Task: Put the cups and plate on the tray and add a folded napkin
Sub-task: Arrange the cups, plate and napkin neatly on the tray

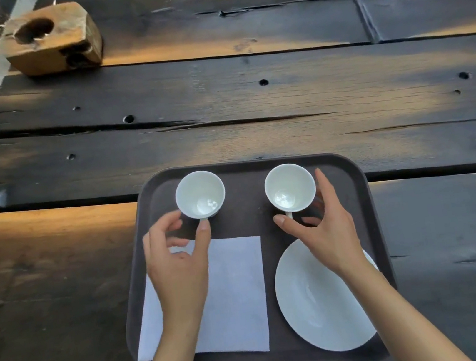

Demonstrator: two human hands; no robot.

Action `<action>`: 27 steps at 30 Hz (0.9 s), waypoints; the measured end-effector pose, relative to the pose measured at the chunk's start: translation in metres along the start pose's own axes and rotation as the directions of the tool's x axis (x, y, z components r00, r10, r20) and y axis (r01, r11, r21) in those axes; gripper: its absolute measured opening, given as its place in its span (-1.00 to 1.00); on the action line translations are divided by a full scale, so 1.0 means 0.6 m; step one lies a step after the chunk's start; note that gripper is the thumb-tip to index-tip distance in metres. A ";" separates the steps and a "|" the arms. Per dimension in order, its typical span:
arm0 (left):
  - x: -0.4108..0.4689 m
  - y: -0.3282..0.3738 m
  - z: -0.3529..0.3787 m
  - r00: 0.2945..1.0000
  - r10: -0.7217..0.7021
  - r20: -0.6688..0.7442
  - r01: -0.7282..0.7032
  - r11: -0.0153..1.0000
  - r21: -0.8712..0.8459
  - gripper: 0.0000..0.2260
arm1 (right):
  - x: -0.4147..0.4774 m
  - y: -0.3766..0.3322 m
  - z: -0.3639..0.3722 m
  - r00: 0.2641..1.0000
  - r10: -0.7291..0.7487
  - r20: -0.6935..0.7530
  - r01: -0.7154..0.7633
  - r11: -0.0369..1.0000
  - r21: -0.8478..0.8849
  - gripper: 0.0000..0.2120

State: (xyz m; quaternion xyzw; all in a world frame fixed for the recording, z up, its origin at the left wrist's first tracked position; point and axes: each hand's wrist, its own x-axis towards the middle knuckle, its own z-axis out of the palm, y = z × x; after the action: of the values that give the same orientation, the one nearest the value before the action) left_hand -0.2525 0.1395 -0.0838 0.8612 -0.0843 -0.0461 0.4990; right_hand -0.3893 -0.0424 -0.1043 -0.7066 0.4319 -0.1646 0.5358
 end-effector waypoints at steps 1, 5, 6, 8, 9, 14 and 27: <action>0.012 -0.006 0.002 0.999 -0.031 0.028 0.031 0.999 0.022 -0.52 | -0.001 -0.001 0.004 1.000 0.004 -0.016 -0.004 1.000 0.008 0.04; 0.039 -0.020 0.018 0.974 -0.085 0.211 0.069 0.994 0.080 -0.11 | -0.004 0.000 0.018 0.997 0.001 -0.072 0.000 1.000 0.015 -0.01; 0.042 -0.022 0.021 0.965 -0.086 0.249 0.069 0.995 0.074 -0.07 | -0.004 0.001 0.022 0.997 0.003 -0.083 -0.001 1.000 0.017 -0.03; 0.044 -0.023 0.029 0.954 -0.089 0.286 0.076 0.995 0.057 -0.04 | -0.004 0.002 0.027 0.994 0.011 -0.108 -0.009 1.000 0.014 -0.07; 0.045 -0.023 0.033 0.953 -0.089 0.290 0.077 0.996 0.051 -0.06 | -0.004 0.002 0.028 0.993 0.013 -0.118 -0.012 1.000 0.009 -0.09; 0.042 -0.021 0.042 0.962 -0.072 0.264 0.071 0.997 0.013 -0.17 | -0.004 0.001 0.032 0.989 0.012 -0.146 -0.016 0.999 -0.030 -0.14; 0.034 -0.025 0.050 0.973 -0.088 0.213 0.097 0.995 -0.034 -0.19 | -0.006 0.013 0.035 0.983 0.028 -0.180 -0.042 0.996 -0.077 -0.16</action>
State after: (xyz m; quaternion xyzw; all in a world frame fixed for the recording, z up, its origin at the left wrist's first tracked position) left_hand -0.2362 0.1172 -0.1118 0.8433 -0.0956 -0.1622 0.5034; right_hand -0.3799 -0.0270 -0.1184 -0.7023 0.4968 -0.2003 0.4688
